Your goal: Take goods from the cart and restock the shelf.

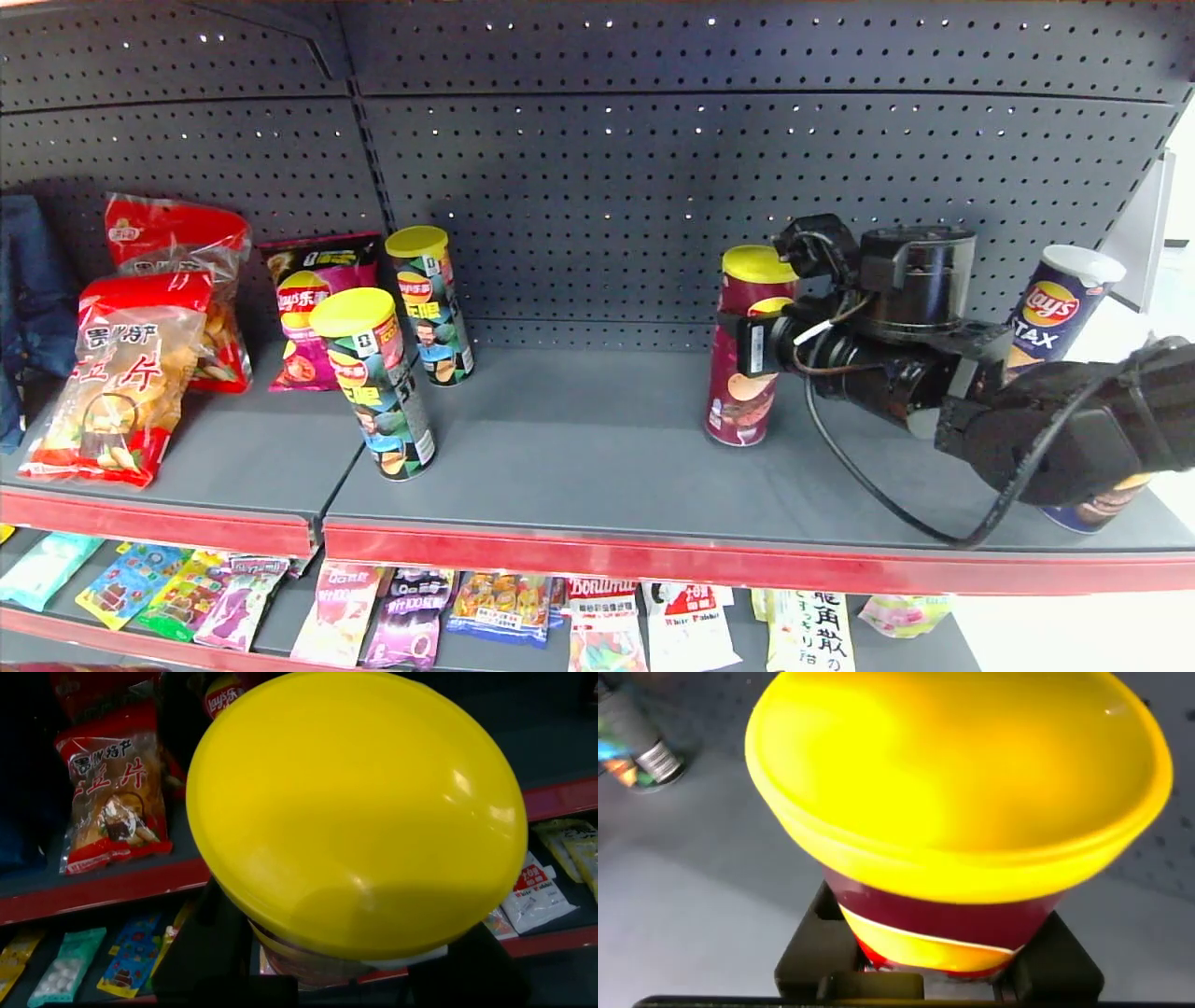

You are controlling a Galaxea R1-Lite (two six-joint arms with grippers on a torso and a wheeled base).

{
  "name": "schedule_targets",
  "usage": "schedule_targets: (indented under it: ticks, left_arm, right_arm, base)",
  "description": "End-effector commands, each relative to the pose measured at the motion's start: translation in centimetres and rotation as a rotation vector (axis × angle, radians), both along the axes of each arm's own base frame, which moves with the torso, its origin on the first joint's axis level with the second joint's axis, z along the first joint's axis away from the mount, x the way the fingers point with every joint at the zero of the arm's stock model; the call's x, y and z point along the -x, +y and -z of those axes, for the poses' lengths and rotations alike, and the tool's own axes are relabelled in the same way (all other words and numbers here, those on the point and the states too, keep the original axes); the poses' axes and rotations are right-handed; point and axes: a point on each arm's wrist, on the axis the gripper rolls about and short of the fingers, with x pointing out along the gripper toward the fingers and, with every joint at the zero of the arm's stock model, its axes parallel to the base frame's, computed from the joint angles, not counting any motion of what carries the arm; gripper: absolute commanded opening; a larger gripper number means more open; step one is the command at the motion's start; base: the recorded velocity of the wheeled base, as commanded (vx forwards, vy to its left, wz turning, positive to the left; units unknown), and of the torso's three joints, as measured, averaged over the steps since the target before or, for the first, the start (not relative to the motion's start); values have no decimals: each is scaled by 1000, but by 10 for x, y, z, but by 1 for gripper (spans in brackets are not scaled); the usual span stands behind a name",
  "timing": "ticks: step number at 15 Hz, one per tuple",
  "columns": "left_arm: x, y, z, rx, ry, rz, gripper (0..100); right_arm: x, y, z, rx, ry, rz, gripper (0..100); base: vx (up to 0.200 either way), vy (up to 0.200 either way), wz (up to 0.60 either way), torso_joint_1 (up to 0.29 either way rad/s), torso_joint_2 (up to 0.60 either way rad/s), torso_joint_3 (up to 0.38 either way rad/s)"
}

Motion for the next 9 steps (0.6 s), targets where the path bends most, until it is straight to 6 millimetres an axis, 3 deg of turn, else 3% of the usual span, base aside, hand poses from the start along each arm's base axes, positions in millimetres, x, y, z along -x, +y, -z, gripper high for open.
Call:
schedule_targets:
  ticks: [1, 6, 9]
  left_arm:
    - [0, 0, 0, 1, -1, 0, 0]
    - [1, 0, -2, 0, -9, -1, 0]
    - [1, 0, -3, 0, -15, -1, 0]
  right_arm:
    - [22, -3, -4, -8, 2, 0, 0]
    - [45, 16, 2, -65, 17, 28, 0]
    - [53, 14, 6, -48, 30, 37, 0]
  base:
    - [0, 0, 0, 0, 0, 0]
    - [0, 0, 0, 0, 0, 0]
    - [0, 0, 0, 0, 0, 0]
